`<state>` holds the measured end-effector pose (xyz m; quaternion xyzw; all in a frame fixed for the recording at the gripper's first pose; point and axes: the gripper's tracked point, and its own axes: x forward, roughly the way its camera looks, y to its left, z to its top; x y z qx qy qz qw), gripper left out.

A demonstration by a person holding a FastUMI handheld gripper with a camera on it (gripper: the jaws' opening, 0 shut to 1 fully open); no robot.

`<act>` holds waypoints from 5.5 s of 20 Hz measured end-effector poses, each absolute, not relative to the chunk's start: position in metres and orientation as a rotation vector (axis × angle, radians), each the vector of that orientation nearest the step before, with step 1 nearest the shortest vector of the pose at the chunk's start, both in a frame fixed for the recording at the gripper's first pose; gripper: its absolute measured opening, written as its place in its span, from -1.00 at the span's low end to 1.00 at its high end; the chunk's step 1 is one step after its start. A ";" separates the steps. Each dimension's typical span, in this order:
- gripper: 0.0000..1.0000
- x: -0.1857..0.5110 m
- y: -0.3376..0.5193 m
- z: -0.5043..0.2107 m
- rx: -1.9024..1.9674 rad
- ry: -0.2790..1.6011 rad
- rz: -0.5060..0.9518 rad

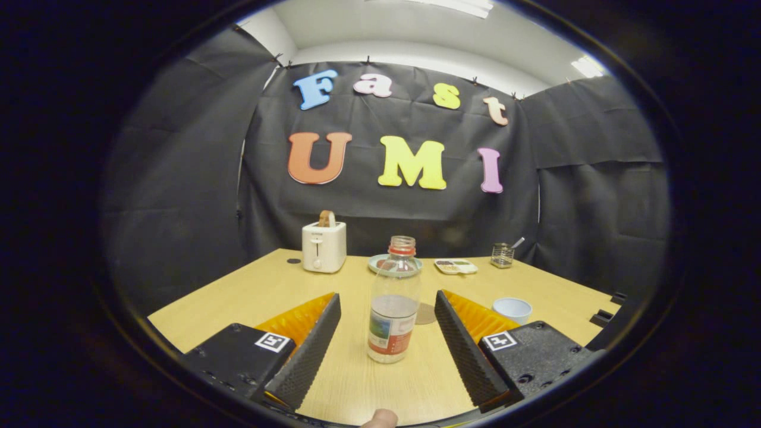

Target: Take the bottle from table, then pour the juice into the cup, finally place the bottle on the coaster

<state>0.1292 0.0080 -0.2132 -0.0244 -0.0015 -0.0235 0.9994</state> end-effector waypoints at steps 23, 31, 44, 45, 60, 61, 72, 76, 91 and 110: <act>0.59 0.233 0.001 -0.260 0.045 0.063 0.062; 0.58 0.218 0.007 -0.228 0.242 0.011 0.103; 0.55 0.212 0.001 -0.185 0.720 0.019 0.218; 0.55 0.213 0.000 -0.182 0.774 0.020 0.232; 0.53 0.212 -0.066 -0.158 1.560 -0.035 0.260; 0.53 0.212 -0.071 -0.160 1.601 -0.037 0.252; 0.53 0.207 -0.079 -0.132 1.822 -0.036 0.302; 0.52 0.205 -0.080 -0.123 1.845 -0.039 0.320; 0.53 0.201 -0.095 -0.119 1.964 -0.060 0.333; 0.52 0.200 -0.118 -0.076 2.222 -0.114 0.364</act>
